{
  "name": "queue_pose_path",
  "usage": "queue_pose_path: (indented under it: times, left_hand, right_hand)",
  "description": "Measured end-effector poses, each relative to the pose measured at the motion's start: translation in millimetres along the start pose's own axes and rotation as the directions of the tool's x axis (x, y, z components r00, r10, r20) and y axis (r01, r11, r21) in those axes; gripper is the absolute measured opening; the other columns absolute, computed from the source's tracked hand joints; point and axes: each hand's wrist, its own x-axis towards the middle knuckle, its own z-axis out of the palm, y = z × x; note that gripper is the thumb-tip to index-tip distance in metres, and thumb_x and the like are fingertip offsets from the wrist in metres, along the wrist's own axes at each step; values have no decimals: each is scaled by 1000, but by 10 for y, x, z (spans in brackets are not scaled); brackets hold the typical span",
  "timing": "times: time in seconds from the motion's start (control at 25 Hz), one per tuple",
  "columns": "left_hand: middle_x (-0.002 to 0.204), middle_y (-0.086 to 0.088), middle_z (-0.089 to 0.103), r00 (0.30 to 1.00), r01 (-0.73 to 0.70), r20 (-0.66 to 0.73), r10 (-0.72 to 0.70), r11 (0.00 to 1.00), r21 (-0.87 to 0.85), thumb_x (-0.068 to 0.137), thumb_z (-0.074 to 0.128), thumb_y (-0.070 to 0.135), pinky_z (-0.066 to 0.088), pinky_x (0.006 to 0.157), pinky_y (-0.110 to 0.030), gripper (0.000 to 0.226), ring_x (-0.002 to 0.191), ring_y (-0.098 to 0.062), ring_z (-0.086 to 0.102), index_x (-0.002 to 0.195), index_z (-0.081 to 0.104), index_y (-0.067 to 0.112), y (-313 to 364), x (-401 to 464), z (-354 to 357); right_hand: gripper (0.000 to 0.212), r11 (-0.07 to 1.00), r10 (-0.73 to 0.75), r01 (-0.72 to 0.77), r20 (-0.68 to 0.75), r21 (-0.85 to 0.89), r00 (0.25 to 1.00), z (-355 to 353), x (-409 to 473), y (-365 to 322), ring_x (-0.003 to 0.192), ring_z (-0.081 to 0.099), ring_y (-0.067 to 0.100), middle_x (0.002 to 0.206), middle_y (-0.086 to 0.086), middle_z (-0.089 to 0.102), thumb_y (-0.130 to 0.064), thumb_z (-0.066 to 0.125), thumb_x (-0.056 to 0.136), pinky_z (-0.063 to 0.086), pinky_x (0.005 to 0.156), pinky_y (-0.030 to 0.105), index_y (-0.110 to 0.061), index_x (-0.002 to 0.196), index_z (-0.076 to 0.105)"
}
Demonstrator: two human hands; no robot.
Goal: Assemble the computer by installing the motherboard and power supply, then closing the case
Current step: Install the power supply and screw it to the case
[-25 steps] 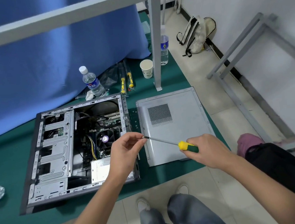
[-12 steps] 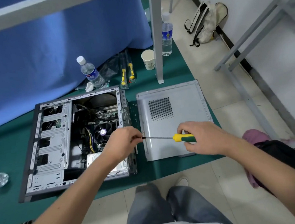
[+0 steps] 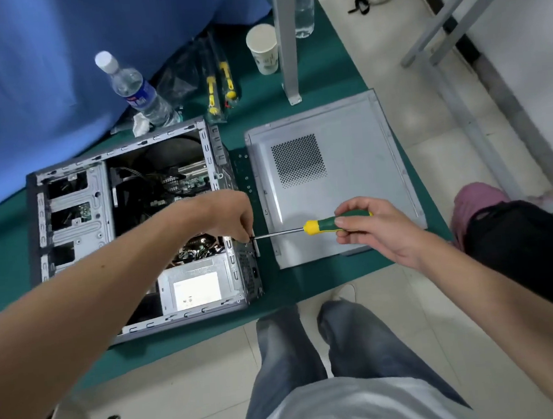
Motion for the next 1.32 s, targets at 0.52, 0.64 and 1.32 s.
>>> queue_pose_path:
  times: [0.52, 0.64, 1.32]
  left_hand:
    - [58, 3, 45, 982, -65, 189, 16, 964, 258, 87, 68, 14, 55, 80, -34, 34, 58, -16, 45, 58, 51, 16, 106, 132, -8]
    - [51, 2, 33, 974, -114, 221, 52, 954, 277, 86, 65, 9, 44, 62, -30, 42, 48, -15, 33, 52, 40, 14, 140, 90, 8]
    - [80, 14, 67, 992, -68, 108, 61, 996, 61, 92, 66, 22, 56, 84, -27, 9, 79, -4, 65, 84, 71, 21, -119, 102, 146]
  right_hand:
    - [33, 991, 89, -90, 9, 102, 996, 63, 27, 356, 76, 67, 27, 86, 13, 69, -12, 79, 69, 58, 75, 32, -2, 99, 68]
    - [35, 989, 110, -111, 15, 100, 994, 44, -3, 420, 77, 69, 28, 87, 14, 71, -13, 80, 67, 58, 75, 31, -3, 99, 69]
    - [31, 995, 57, -56, -12, 81, 998, 122, 47, 230, 76, 70, 29, 93, 17, 68, -10, 76, 68, 59, 74, 30, -3, 97, 68]
